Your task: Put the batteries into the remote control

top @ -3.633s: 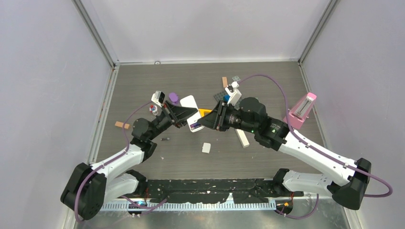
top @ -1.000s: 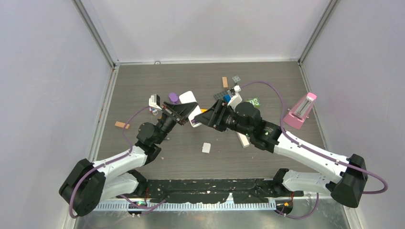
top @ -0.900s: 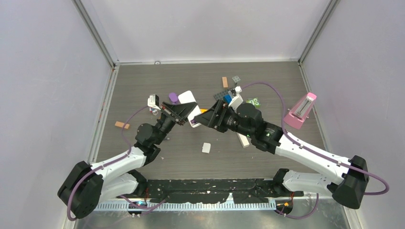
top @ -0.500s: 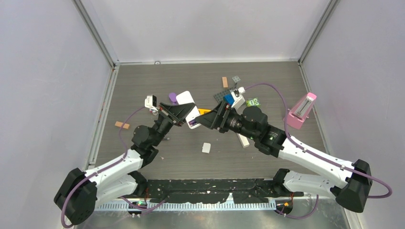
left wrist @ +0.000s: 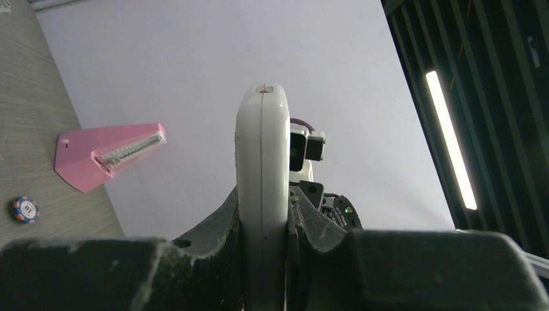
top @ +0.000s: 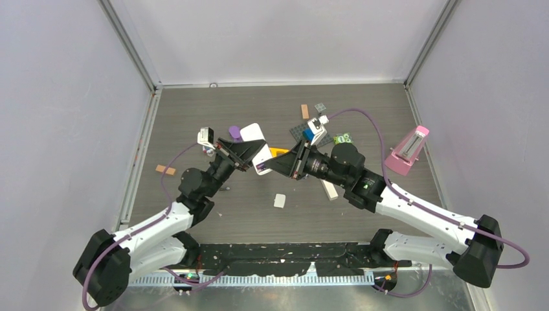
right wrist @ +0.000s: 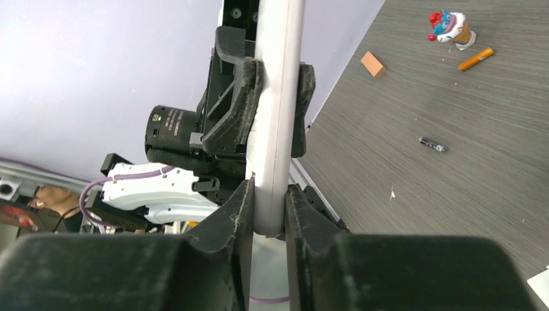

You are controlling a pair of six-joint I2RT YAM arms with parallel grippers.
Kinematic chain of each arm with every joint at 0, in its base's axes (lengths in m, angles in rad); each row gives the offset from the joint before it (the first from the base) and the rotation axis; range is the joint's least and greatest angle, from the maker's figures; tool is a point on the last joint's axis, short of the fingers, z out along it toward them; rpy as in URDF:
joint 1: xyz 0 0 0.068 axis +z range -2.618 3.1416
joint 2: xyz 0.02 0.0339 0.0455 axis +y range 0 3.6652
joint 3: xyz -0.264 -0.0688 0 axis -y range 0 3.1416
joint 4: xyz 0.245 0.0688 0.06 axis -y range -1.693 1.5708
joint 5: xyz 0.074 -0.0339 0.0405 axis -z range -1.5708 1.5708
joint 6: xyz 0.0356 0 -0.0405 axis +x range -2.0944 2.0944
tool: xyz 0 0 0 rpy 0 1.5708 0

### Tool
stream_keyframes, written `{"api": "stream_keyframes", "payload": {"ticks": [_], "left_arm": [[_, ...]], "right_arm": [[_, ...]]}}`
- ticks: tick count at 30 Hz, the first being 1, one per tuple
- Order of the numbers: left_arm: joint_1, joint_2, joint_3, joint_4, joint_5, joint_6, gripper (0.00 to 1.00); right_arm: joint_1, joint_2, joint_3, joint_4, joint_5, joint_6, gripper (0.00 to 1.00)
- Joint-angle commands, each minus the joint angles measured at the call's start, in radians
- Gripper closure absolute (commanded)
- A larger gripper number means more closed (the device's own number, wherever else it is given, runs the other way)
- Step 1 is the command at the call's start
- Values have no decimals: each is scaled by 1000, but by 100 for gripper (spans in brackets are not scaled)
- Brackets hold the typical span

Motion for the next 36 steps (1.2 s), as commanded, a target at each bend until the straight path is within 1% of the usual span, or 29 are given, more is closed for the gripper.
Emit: {"api": "stream_keyframes", "payload": {"ticks": [1,4,6,8,9,12,16,17,20,23,25,30,31,33,35,36], "left_arm": [[-1,-39,49,-26,62,26,75],[-1,-80,44,-96,98,67,55],[0,-116,43,-149,127,115,46],[2,-166,49,-230,162,172,42],[4,-188,57,-300,182,204,41],[14,-264,73,-457,222,295,40],[73,-344,94,-612,307,376,41],[85,-354,98,-630,330,384,41],[114,-359,109,-650,382,387,46],[127,-339,109,-622,405,365,55],[130,-318,104,-581,423,345,64],[132,-278,100,-535,443,323,94],[131,-276,99,-538,438,320,98],[132,-274,98,-540,432,320,100],[132,-275,98,-541,424,316,100],[131,-276,97,-542,416,309,100]], "right_arm": [[1,-12,0,72,-57,-26,86],[-4,-14,5,60,-94,-41,91],[-15,-15,13,48,-140,-66,92],[-29,-12,34,20,-194,-97,93],[-39,-10,49,7,-212,-119,93],[-57,-4,79,-54,-310,-173,93],[-96,19,104,-93,-444,-198,93],[-99,25,108,-89,-491,-197,93],[-106,60,118,-78,-569,-190,93],[-107,79,125,-69,-614,-187,92],[-109,87,129,-70,-613,-183,92],[-110,93,146,-88,-556,-172,90],[-109,92,149,-91,-537,-169,89],[-110,93,157,-98,-512,-168,86],[-111,96,168,-110,-498,-169,78],[-110,97,172,-111,-483,-168,66]]}}
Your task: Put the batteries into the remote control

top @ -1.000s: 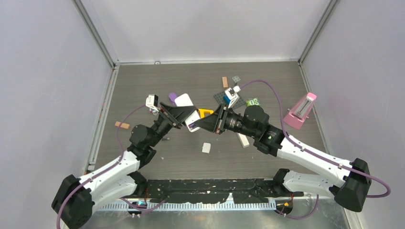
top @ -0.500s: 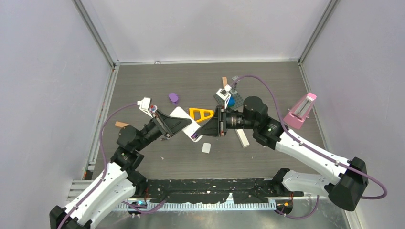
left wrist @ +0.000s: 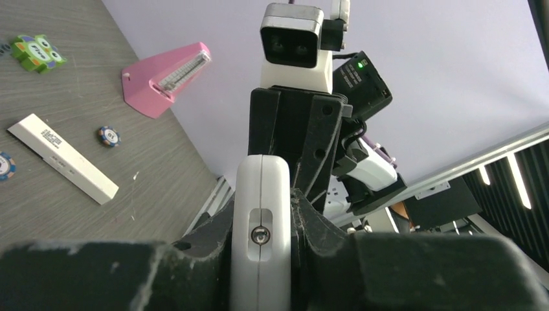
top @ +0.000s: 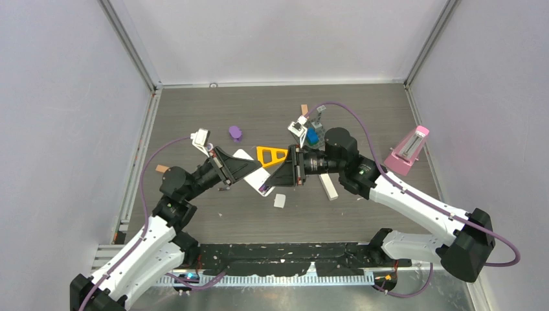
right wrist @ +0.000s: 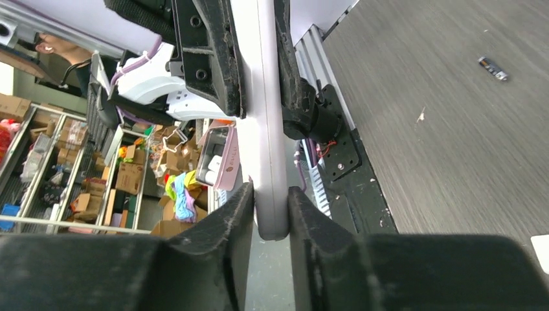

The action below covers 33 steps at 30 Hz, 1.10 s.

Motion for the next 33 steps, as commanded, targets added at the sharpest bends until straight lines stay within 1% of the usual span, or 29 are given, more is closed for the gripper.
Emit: {"api": "stream_keyframes", "payload": {"ticks": [1,2,3,4,6,8,11,16,21,24,28,30,33], "left_arm": [[1,9,15,-11,-14,12,100],[1,8,14,-7,-26,1,100],[1,5,11,-2,-44,-15,100],[1,2,6,6,-75,-32,100],[1,-4,-17,42,-132,-81,100],[2,-3,-56,107,-187,-135,100],[0,20,-88,214,-232,-202,100],[-1,77,-98,349,-243,-251,100],[-1,99,-95,393,-254,-265,100],[-2,102,-92,393,-258,-263,100],[-4,109,-97,398,-263,-263,100],[-7,112,-97,408,-269,-262,100],[-15,121,-85,422,-267,-245,100]], "right_arm": [[2,-8,75,34,78,11,60],[1,-14,72,33,104,15,46],[1,-18,69,34,119,25,41],[2,-30,61,36,153,30,32],[2,-53,38,59,209,58,27],[3,-76,3,120,263,101,25],[4,-108,-44,158,346,179,24],[13,-118,-127,214,453,295,24],[34,-108,-143,193,518,320,22],[38,-104,-147,200,527,325,24],[44,-93,-146,213,538,334,31],[46,-85,-144,212,540,337,39],[54,-76,-142,199,556,340,47]]}}
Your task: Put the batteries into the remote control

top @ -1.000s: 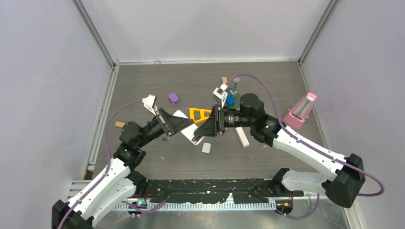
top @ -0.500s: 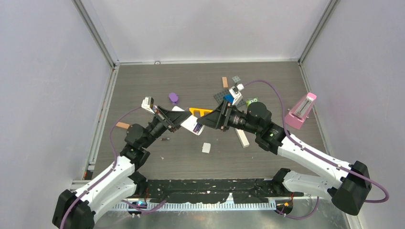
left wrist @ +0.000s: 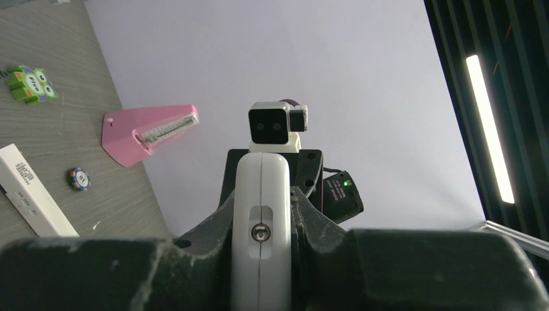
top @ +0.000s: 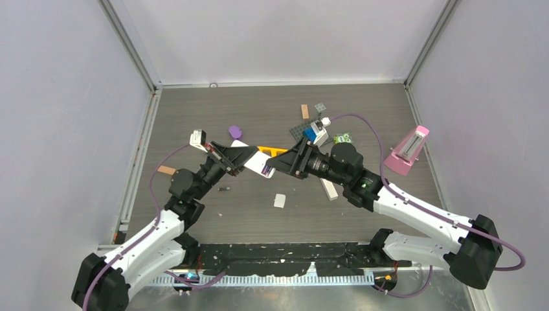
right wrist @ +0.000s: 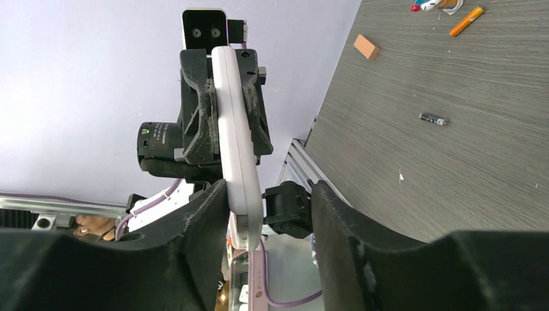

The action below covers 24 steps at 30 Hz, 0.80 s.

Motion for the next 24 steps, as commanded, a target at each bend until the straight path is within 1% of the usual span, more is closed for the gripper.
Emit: {"api": "stream_keyframes", "payload": {"ticks": [1,2,3,4,5,9,11,13,14,16,17,18,19,20,22,24], "left_arm": [[-17,7,23,112,-18,18,100],[-21,11,26,112,-20,21,100],[-23,15,25,119,-25,21,100],[-25,19,24,132,-28,21,100],[-26,24,23,143,-31,20,100],[-27,29,20,163,-39,20,100],[-28,30,22,164,-40,25,100],[-28,28,19,164,-43,25,100],[-29,29,19,164,-45,25,100],[-29,28,13,164,-47,25,100],[-29,29,10,164,-50,24,100],[-29,28,6,164,-51,21,100],[-29,29,3,164,-53,19,100],[-29,28,1,164,-57,16,100],[-29,28,-5,162,-62,9,100],[-29,28,-9,156,-65,-1,100]], "right_arm": [[15,23,14,29,47,11,50],[19,27,14,28,46,10,52],[24,33,15,24,50,9,58],[26,35,16,16,52,7,61],[30,39,16,14,56,6,67],[34,38,8,12,66,5,81],[35,33,5,13,72,7,87],[36,29,5,13,79,9,91],[36,27,5,15,81,12,91],[36,28,5,25,79,16,86],[36,26,2,34,74,19,71],[36,26,0,56,71,28,62],[36,25,-7,69,68,33,46],[37,23,-12,103,66,45,36],[37,24,-28,151,56,61,28],[37,29,-38,195,47,72,25]]}}
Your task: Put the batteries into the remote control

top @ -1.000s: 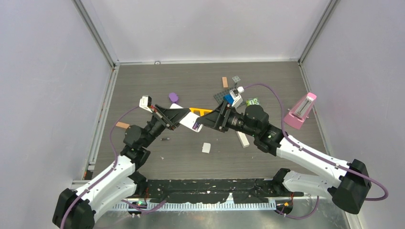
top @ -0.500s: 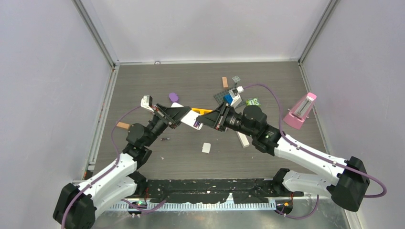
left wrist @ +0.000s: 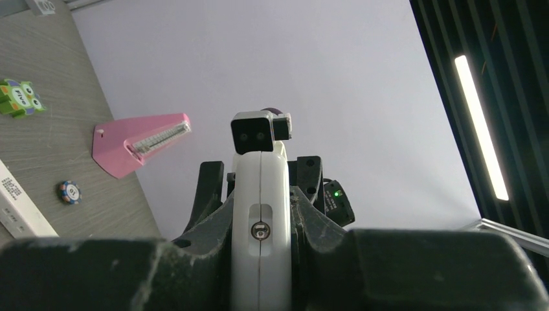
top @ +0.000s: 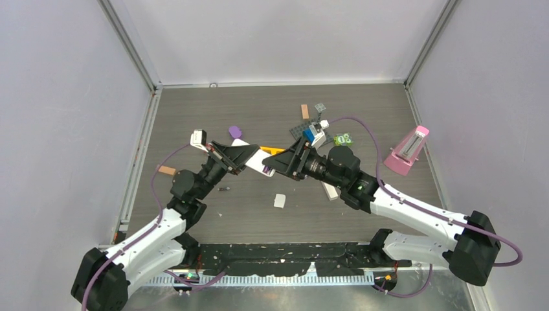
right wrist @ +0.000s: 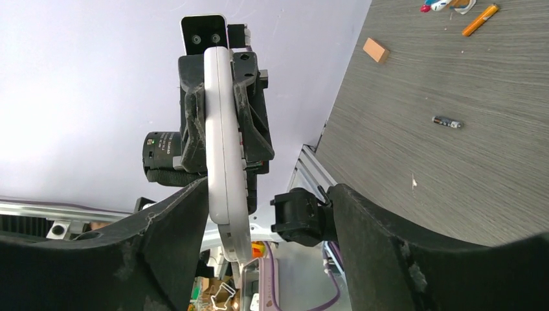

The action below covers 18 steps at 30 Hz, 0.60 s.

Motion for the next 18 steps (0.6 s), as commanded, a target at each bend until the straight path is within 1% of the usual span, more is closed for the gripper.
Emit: {"api": "stream_keyframes", "payload": {"ticks": [1,5,11,14,15,16,17,18], "left_arm": [[-4,-11,-7,83,-19,-24,100],[-4,-10,-13,74,-13,-41,100],[-4,-10,-22,59,-5,-76,99],[-2,-15,-27,59,-3,-86,98],[-3,-18,-29,56,-4,-87,98],[-1,-21,-29,54,-6,-86,96],[-1,-22,-30,54,-4,-84,95],[-2,-25,-29,51,-3,-81,94]], "right_arm": [[8,7,-22,147,-2,32,25],[16,16,-29,200,-4,26,26],[33,48,-19,258,1,13,32],[44,71,-11,277,9,17,42],[49,82,-9,281,13,19,47],[51,86,-8,284,15,23,50],[58,95,-7,291,18,24,56],[60,99,-7,293,22,28,60]]}}
